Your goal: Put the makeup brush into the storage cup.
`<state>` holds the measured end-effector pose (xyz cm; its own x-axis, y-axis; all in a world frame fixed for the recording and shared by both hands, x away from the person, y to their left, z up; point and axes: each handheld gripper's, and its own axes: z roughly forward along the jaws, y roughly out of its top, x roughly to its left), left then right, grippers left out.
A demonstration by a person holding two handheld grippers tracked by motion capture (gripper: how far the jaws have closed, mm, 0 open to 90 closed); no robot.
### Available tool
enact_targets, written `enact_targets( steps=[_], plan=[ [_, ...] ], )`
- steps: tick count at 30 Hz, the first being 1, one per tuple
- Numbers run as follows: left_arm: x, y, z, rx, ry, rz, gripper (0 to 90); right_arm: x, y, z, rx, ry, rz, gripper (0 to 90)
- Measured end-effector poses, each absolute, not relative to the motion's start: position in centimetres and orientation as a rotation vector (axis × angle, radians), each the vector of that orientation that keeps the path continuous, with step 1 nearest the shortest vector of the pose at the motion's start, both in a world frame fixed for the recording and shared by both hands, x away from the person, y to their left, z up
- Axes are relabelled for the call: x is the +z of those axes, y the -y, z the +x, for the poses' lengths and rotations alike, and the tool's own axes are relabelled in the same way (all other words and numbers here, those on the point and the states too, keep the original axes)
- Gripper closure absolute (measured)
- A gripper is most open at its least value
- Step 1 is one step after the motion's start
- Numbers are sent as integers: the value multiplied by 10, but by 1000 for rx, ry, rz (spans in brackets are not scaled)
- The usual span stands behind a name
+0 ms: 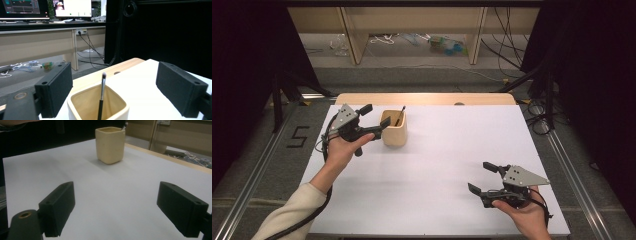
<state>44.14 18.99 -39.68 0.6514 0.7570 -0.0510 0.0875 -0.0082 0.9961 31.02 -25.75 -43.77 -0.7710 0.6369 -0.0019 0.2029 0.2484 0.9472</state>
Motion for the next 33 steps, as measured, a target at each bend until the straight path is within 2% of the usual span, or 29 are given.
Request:
enact_targets(
  steps=[12,13,17,33],
  plan=[
    [-395,-193,413,579,-700,1521,145,-438,257,311,1532,-2138,764,162],
    [-396,-190,409,497,-680,1512,146,-439,257,312,1549,-2132,756,162],
    [-394,-197,403,583,-654,1532,148,-439,257,312,1548,-2132,755,162],
    [-396,-212,369,576,-626,1528,147,-438,257,310,1528,-2139,768,162]
  ],
)
